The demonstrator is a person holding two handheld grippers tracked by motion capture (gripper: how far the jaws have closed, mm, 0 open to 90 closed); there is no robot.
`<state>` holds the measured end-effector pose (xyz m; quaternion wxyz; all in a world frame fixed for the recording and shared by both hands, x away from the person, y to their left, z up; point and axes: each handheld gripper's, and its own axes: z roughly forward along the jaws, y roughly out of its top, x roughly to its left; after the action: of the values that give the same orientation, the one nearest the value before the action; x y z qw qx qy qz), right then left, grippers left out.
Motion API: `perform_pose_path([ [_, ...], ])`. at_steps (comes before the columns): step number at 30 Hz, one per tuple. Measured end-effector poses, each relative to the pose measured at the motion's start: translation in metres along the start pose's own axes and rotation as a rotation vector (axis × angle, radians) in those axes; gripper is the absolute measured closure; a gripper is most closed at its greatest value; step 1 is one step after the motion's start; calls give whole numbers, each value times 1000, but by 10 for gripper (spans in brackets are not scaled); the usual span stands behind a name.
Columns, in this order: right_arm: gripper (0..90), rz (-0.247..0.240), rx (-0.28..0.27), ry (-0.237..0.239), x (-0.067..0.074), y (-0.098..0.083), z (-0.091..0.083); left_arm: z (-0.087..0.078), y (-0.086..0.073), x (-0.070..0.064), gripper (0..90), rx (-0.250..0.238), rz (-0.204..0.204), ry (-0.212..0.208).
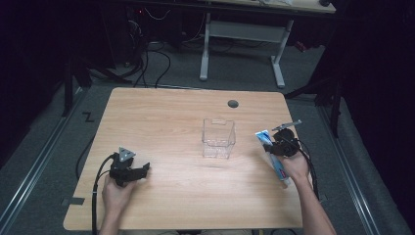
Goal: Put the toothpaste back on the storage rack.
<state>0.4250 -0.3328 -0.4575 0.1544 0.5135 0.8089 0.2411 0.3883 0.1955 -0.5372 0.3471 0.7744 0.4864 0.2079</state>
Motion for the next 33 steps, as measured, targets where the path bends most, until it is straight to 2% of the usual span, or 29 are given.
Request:
perform_pose_path([
  [7, 744, 16, -60, 33, 0, -3, -16, 0, 0, 0, 242, 0, 0, 0],
  [27, 740, -15, -201, 88, 19, -5, -47, 0, 0, 0, 242, 1, 2, 1],
  [33, 739, -19, -224, 91, 23, -4, -52, 0, 0, 0, 243, 1, 2, 1],
])
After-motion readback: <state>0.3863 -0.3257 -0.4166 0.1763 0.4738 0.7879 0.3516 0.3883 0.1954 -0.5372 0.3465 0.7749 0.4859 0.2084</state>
